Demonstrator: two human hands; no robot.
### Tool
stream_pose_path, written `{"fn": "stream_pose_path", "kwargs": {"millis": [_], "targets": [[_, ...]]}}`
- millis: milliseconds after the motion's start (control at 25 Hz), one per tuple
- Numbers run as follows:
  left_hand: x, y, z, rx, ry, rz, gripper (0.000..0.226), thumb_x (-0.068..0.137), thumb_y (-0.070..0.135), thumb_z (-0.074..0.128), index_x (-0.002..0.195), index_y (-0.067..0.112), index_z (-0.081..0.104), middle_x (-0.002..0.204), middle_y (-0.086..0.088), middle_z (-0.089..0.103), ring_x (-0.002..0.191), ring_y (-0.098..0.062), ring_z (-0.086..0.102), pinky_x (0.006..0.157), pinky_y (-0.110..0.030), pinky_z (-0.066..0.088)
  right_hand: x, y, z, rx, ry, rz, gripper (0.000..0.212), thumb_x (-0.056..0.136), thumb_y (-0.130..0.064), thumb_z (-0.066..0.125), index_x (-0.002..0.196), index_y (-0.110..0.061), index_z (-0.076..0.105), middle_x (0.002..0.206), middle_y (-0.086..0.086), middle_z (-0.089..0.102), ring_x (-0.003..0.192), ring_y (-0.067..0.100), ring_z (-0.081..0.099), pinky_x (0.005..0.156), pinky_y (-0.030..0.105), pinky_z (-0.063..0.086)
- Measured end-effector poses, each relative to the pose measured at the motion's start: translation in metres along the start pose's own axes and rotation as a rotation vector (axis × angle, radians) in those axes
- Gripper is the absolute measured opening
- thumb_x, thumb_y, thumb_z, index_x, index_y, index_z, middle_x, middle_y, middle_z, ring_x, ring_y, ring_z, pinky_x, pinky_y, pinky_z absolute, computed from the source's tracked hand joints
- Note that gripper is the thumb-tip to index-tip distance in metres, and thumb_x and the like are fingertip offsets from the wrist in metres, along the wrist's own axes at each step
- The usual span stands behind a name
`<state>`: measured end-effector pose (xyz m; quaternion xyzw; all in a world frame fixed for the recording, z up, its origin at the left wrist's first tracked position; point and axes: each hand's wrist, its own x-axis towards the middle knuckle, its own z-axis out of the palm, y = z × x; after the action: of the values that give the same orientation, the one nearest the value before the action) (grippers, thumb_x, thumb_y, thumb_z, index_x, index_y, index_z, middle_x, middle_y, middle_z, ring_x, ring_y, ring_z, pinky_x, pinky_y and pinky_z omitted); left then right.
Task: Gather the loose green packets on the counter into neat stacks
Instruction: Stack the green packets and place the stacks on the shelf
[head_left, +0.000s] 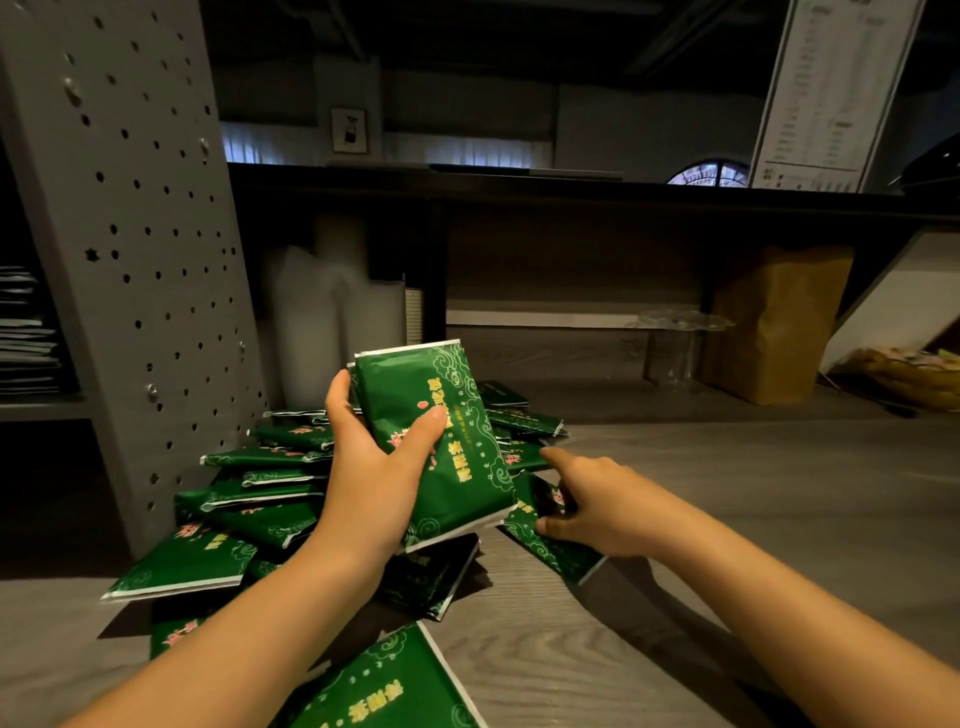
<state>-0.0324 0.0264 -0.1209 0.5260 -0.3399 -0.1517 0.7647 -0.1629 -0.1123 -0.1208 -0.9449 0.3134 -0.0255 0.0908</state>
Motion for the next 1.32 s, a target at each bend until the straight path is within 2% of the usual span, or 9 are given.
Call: {"fn": "stream_pose_path", "kwargs": {"millis": [360, 480, 560, 640, 800, 920, 1040, 1200, 1320], "targets": [[0.002, -0.003, -0.001, 0.007, 0.004, 0.012, 0.063, 0.087, 0.014, 0.063, 0.135, 0.033, 0.027, 0.114, 0.005, 0.058, 0.094, -0.014, 0.064, 0.063, -0.027, 0.055, -0.001, 0.011, -0.011, 0.350, 0.016, 0.023, 0.101, 0.082, -0.015, 0.070, 0.151, -0.027, -0.002, 0.150, 0.007, 0.027, 0.130, 0.022, 0.041, 0.095, 0.026, 0.045], [0.003, -0.004, -0.001, 0.020, 0.010, 0.024, 0.066, 0.086, 0.015, 0.064, 0.137, 0.033, 0.026, 0.116, 0.005, 0.056, 0.097, -0.014, 0.063, 0.064, -0.028, 0.054, -0.002, 0.017, -0.023, 0.469, 0.178, 0.060, 0.075, 0.080, -0.013, 0.072, 0.144, -0.020, 0.033, 0.135, 0.005, 0.051, 0.115, 0.019, 0.055, 0.091, 0.029, 0.050], [0.002, -0.004, -0.001, 0.042, -0.001, 0.031, 0.069, 0.086, 0.015, 0.064, 0.139, 0.033, 0.023, 0.116, 0.007, 0.055, 0.096, -0.012, 0.063, 0.063, -0.025, 0.056, -0.004, 0.016, -0.026, 0.576, 0.306, 0.003, 0.036, 0.081, -0.012, 0.070, 0.113, -0.023, 0.059, 0.108, -0.001, 0.066, 0.099, 0.016, 0.065, 0.085, 0.034, 0.055], [0.001, -0.005, 0.000, 0.085, -0.017, 0.053, 0.071, 0.087, 0.014, 0.063, 0.140, 0.034, 0.020, 0.113, 0.012, 0.053, 0.093, -0.007, 0.062, 0.060, -0.020, 0.055, -0.007, 0.009, -0.025, 0.730, 0.407, -0.087, 0.017, 0.084, -0.011, 0.067, 0.095, -0.024, 0.064, 0.094, -0.003, 0.070, 0.090, 0.014, 0.068, 0.082, 0.038, 0.057], [-0.001, -0.010, 0.002, 0.193, -0.027, 0.097, 0.081, 0.086, 0.012, 0.064, 0.145, 0.029, 0.011, 0.112, 0.018, 0.051, 0.094, 0.001, 0.058, 0.068, -0.016, 0.050, -0.014, -0.019, -0.015, 0.937, 0.478, -0.327, 0.018, 0.091, -0.009, 0.057, 0.102, -0.021, 0.066, 0.096, 0.001, 0.071, 0.091, 0.014, 0.068, 0.084, 0.040, 0.056], [0.000, -0.010, 0.003, 0.206, -0.023, 0.075, 0.079, 0.088, 0.012, 0.062, 0.146, 0.026, 0.010, 0.109, 0.018, 0.051, 0.092, 0.004, 0.056, 0.066, -0.011, 0.048, -0.014, -0.034, -0.004, 0.944, 0.416, -0.454, 0.033, 0.088, -0.029, 0.051, 0.116, -0.021, 0.064, 0.111, -0.003, 0.064, 0.102, 0.008, 0.062, 0.081, 0.023, 0.051], [0.003, -0.012, 0.003, 0.147, 0.001, 0.005, 0.065, 0.095, 0.018, 0.051, 0.146, 0.026, 0.013, 0.125, 0.002, 0.054, 0.109, -0.012, 0.056, 0.089, -0.027, 0.048, -0.012, -0.039, 0.005, 0.850, 0.478, -0.481, 0.040, 0.086, -0.032, 0.048, 0.120, -0.018, 0.063, 0.115, -0.010, 0.055, 0.100, 0.000, 0.056, 0.077, 0.017, 0.047], [0.006, -0.020, 0.002, 0.059, 0.035, -0.099, 0.050, 0.098, 0.030, 0.038, 0.143, 0.039, 0.019, 0.134, -0.006, 0.050, 0.120, -0.026, 0.051, 0.103, -0.051, 0.040, -0.009, -0.041, 0.017, 0.484, 0.737, -0.494, 0.044, 0.083, -0.042, 0.051, 0.120, -0.022, 0.064, 0.117, -0.008, 0.052, 0.110, 0.003, 0.044, 0.095, 0.015, 0.036], [0.002, -0.015, 0.004, 0.015, 0.072, -0.091, 0.044, 0.099, 0.041, 0.033, 0.142, 0.041, 0.024, 0.134, -0.003, 0.051, 0.120, -0.023, 0.052, 0.102, -0.049, 0.041, -0.009, -0.042, 0.017, 0.559, 0.670, -0.411, 0.058, 0.079, -0.053, 0.050, 0.133, -0.032, 0.047, 0.134, -0.015, 0.037, 0.127, -0.002, 0.030, 0.103, 0.011, 0.025]]}}
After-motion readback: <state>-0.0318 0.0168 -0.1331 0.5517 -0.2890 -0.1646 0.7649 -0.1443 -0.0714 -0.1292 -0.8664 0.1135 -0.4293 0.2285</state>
